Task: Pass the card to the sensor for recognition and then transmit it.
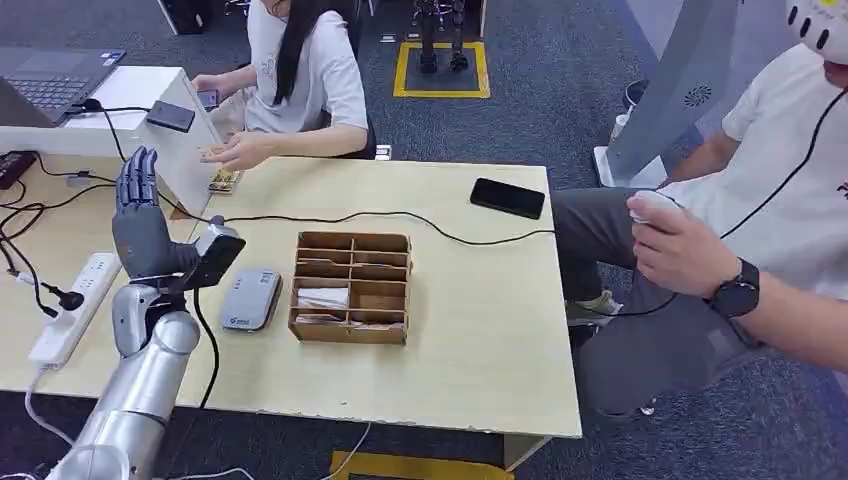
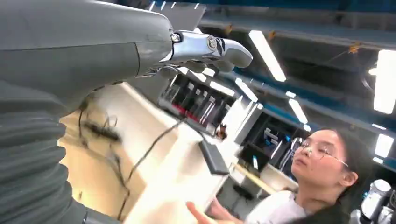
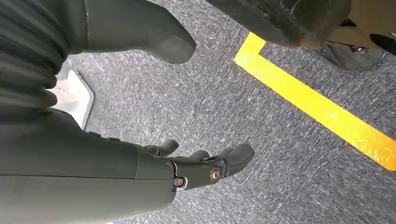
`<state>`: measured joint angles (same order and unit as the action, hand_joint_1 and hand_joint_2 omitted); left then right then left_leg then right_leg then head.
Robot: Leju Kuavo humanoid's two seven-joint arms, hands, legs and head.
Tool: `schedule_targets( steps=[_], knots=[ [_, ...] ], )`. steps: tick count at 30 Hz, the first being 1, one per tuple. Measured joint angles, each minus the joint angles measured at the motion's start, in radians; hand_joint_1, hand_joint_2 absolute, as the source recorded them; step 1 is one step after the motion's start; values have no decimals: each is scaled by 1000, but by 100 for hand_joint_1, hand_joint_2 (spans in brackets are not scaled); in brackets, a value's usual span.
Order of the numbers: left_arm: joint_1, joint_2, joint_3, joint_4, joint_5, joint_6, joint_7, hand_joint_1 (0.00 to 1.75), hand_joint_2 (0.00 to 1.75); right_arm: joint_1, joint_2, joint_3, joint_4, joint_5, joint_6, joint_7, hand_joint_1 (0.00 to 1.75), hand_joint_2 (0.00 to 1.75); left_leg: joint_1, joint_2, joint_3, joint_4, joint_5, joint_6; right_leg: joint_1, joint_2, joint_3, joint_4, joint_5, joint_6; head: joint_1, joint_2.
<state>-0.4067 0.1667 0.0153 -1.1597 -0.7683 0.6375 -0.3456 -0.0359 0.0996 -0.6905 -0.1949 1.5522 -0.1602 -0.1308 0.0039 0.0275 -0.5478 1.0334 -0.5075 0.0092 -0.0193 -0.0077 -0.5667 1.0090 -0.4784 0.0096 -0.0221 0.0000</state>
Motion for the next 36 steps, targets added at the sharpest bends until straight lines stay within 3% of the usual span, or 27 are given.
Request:
schedule_targets(
  steps=[3, 8, 11, 13, 21, 28, 36],
  knots=[
    [7, -8, -1, -20, 36, -40, -12, 0, 175, 0, 0, 0, 0, -2, -3, -1, 0, 175, 0, 0, 0, 0, 0, 0, 0, 0, 0, 0, 0, 0, 0, 0],
    [118, 10, -26, -165, 135, -252, -47, 0, 175, 4, 0, 0, 0, -16, -4, 9, 0, 175, 0, 3, 0, 0, -1, 1, 0, 3, -1, 0, 0, 0, 0, 0],
    [210, 38, -62, -288, 108, -370, -34, 0, 175, 5, 0, -3, 0, -27, -5, 10, 0, 175, 0, 3, -1, 0, -2, 1, 0, 3, -2, 0, 0, 0, 0, 0],
    [260, 66, -95, -358, 65, -403, -34, 0, 175, 6, 0, -5, 0, -36, -10, 1, 0, 175, 0, 3, -2, 0, -2, 1, 0, 3, -3, 0, -1, 0, 0, 0],
    [369, 160, -260, -549, -140, -414, -23, 0, 175, 6, 0, -16, 0, -42, 6, 4, 0, 175, 0, 3, -2, 0, -2, 1, 0, 3, -2, 0, 0, 0, 0, 0],
    [390, 199, -330, -597, -174, -410, -9, 0, 175, 6, 0, -23, 0, -47, 6, 11, 0, 175, 0, 3, -2, 0, -2, 1, 0, 3, -2, 0, 0, 0, 0, 0],
    [392, 239, -425, -595, -345, -381, 115, 0, 175, 5, 0, -26, -1, -44, -15, 18, 0, 175, 0, 3, -2, 0, -2, 1, 0, 3, -2, 0, 0, 0, 0, 0]
  ],
)
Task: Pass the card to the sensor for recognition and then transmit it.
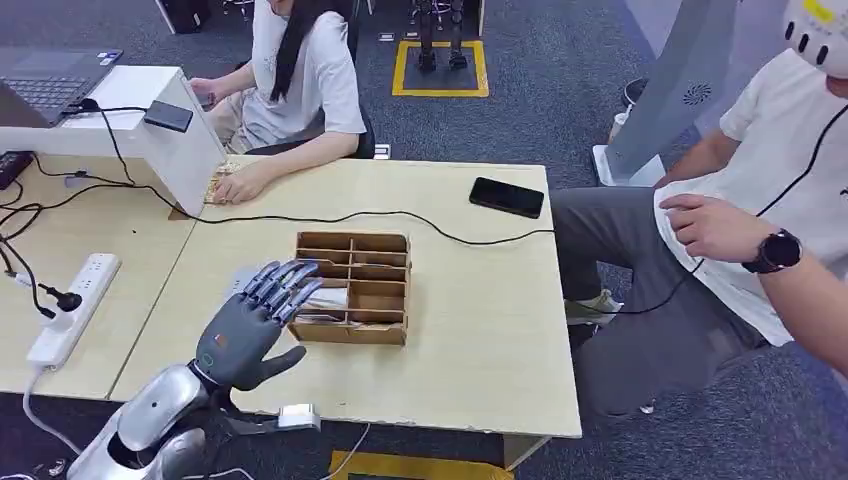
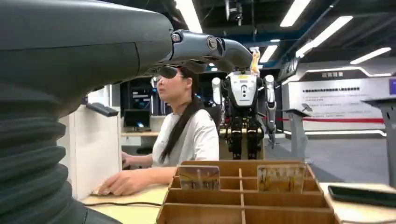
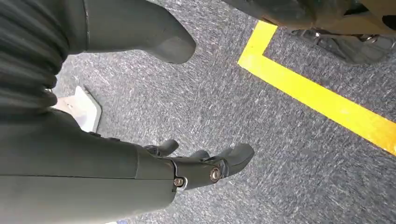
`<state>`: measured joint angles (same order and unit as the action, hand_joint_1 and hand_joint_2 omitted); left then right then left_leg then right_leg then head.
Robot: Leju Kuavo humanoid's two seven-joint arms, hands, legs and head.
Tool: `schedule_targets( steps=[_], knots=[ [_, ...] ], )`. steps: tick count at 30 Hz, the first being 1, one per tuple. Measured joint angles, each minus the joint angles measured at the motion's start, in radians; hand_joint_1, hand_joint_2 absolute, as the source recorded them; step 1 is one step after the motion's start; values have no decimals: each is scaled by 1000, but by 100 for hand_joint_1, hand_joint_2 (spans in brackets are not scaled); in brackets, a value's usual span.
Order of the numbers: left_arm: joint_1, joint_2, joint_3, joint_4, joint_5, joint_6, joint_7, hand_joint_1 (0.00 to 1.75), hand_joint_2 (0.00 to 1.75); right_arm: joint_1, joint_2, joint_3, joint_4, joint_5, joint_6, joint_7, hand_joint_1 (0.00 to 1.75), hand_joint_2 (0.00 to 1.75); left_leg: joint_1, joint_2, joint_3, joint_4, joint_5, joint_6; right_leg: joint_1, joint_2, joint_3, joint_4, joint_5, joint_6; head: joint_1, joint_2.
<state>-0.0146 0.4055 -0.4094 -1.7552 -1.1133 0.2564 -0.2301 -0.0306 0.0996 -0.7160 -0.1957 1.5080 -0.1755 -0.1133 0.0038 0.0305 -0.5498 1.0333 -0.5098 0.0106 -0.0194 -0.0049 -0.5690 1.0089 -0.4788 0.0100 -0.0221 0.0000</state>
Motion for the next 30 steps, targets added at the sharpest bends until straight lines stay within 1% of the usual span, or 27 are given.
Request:
schedule_targets(
  steps=[5, 9, 11, 14, 16, 18, 23, 30],
  knots=[
    [-3, 18, -47, 13, -59, -3, 47, 0, 175, 0, 0, 0, 0, 12, 1, 0, 0, 175, 0, 0, 0, 0, 0, 0, 0, 0, 0, 0, 0, 0, 0, 0],
    [-40, 22, -77, 53, -97, -16, 89, 0, 175, 0, 0, 0, 0, 12, 5, 3, 0, 175, 0, 0, 0, 0, 0, 0, 0, -1, 0, 0, 0, 0, 0, 0],
    [-61, 17, -90, 82, -102, -33, 115, 0, 175, -1, 0, -1, 0, 12, 5, 3, 0, 175, 0, 0, 0, 0, 0, 0, 0, 0, 0, 0, 0, 0, 0, 0],
    [-82, 5, -102, 136, -134, -35, 158, 0, 175, 0, 0, -1, 0, 13, 5, 8, 0, 175, 0, 0, 1, 0, 0, 0, 0, 0, 0, 0, 0, 0, 0, 0],
    [-95, -7, -109, 174, -149, -35, 184, 0, 175, 0, 0, -2, 0, 14, 5, 13, 0, 175, 0, 0, 1, 0, 0, 0, 0, 0, 0, 0, 0, 0, 0, 0],
    [-114, -26, -114, 216, -149, -39, 197, 0, 175, -1, 0, -2, 0, 15, 5, 13, 0, 175, 0, 0, 0, 0, 0, 0, 0, -1, 0, 0, 0, 0, 0, 0],
    [-140, -59, -114, 287, -87, -60, 201, 0, 175, -3, 9, -2, 0, 18, -2, 21, 0, 175, 0, 0, 0, 0, 0, 0, 0, 0, 0, 0, 0, 0, 0, 0],
    [-143, -71, -114, 319, -38, -79, 175, 0, 175, -5, 21, -2, 0, 27, 0, 35, 0, 175, 0, 0, 0, 0, 0, 0, 0, 0, 0, 0, 0, 0, 0, 0]
  ],
)
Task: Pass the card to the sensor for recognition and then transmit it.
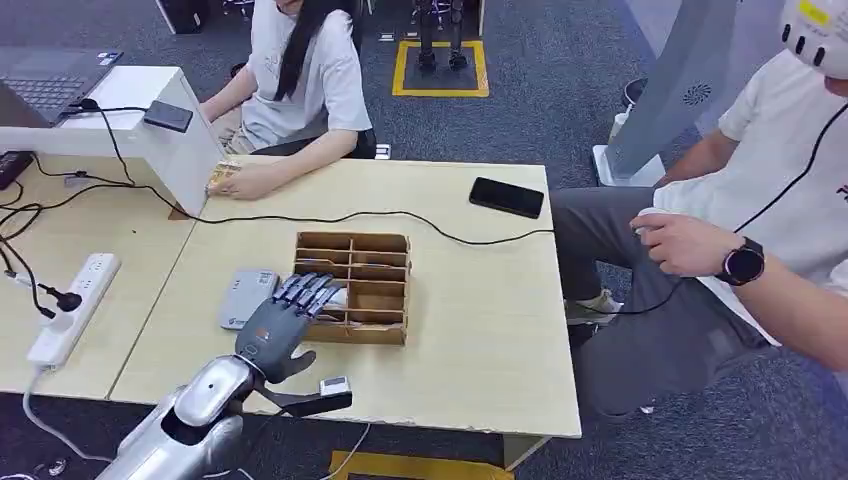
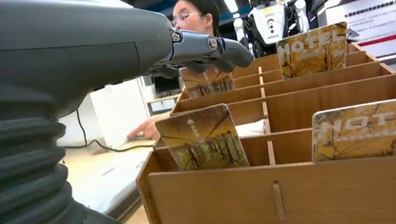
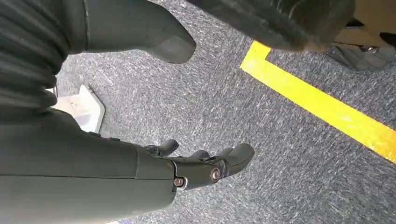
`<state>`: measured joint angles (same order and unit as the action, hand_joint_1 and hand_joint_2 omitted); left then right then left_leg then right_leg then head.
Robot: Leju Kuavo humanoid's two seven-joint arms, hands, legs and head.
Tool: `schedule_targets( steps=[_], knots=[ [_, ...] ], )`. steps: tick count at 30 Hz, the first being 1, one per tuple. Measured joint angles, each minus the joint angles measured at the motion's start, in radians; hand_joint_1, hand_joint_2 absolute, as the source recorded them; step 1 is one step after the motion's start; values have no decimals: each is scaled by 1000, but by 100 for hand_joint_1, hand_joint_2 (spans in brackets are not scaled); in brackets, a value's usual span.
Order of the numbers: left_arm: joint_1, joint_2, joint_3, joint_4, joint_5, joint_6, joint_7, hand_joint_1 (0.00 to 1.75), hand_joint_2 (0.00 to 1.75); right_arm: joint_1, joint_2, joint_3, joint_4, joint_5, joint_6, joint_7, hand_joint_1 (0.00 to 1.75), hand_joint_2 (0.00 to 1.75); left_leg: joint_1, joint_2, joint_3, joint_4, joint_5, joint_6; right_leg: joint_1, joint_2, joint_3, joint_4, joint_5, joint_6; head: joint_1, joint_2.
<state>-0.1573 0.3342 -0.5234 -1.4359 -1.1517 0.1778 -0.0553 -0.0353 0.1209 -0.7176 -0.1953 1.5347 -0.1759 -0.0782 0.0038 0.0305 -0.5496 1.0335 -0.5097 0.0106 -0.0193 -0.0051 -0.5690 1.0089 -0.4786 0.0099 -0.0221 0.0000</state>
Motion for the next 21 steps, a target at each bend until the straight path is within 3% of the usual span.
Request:
schedule_targets(
  steps=[21],
  knots=[
    [-2, -6, 12, 1, 113, -29, -34, 0, 175, 0, 2, 0, 0, 4, 0, -3, 0, 175, 0, 0, 0, 0, 0, 0, 0, 0, 0, 0, 0, 0, 0, 0]
  ],
)
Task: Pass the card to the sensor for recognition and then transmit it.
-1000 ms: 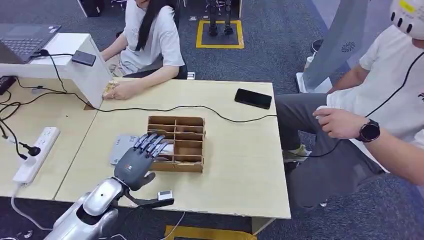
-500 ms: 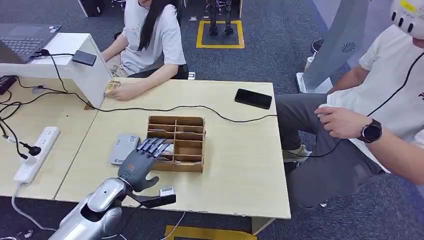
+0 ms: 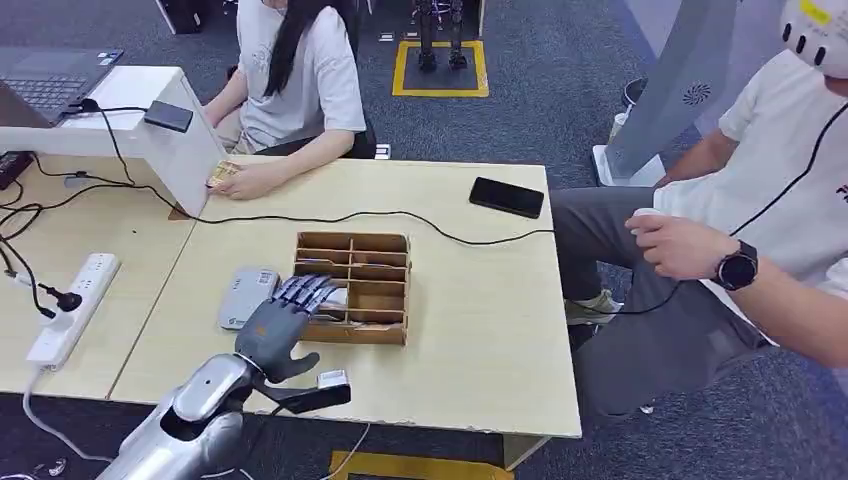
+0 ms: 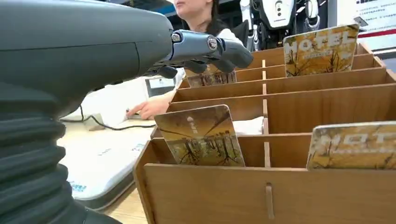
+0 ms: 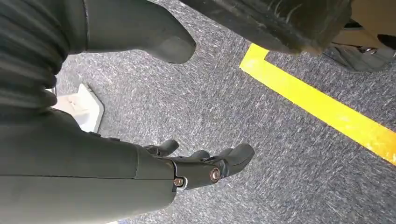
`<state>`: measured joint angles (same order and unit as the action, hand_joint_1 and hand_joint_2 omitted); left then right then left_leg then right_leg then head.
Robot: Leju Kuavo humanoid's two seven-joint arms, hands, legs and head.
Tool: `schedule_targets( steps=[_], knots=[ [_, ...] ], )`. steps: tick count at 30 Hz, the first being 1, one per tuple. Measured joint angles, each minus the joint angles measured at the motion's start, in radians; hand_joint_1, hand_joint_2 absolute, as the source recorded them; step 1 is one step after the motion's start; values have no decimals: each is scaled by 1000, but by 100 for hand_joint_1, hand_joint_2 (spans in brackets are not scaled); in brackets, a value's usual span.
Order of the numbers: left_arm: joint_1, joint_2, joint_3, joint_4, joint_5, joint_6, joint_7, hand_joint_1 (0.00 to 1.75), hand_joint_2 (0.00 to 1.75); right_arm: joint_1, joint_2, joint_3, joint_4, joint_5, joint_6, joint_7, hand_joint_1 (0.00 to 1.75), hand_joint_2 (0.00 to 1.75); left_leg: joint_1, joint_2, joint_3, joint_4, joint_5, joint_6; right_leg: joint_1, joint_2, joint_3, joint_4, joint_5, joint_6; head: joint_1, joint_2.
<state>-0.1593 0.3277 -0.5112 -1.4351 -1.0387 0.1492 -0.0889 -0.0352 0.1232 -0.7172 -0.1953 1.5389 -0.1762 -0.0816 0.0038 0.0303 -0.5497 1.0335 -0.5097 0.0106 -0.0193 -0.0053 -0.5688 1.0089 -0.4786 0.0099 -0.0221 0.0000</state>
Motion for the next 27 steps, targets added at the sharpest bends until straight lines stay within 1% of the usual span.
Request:
schedule_targets(
  steps=[10, 14, 19, 27],
  knots=[
    [0, -8, 13, 0, 7, -1, -1, 0, 175, 0, 0, 0, 0, 2, 0, 0, 0, 175, 0, 0, 0, 0, 0, 0, 0, 0, 0, 0, 0, 0, 0, 0],
    [0, -10, 16, 0, -11, 0, 11, 0, 175, 0, 0, 0, 0, 2, 0, 0, 0, 175, 0, 0, 0, 0, 0, 0, 0, 0, 0, 0, 0, 0, 0, 0],
    [0, -9, 23, 7, -10, -4, 11, 0, 175, 0, 0, 0, 0, 2, 0, 0, 0, 175, 0, 0, 0, 0, 0, 0, 0, 0, 0, 0, 0, 0, 0, 0],
    [1, -11, 39, 9, 13, -4, 2, 0, 175, 0, 0, 0, 0, 3, 0, 0, 0, 175, 0, 0, 0, 0, 0, 0, 0, 0, 0, 0, 0, 0, 0, 0]
  ],
)
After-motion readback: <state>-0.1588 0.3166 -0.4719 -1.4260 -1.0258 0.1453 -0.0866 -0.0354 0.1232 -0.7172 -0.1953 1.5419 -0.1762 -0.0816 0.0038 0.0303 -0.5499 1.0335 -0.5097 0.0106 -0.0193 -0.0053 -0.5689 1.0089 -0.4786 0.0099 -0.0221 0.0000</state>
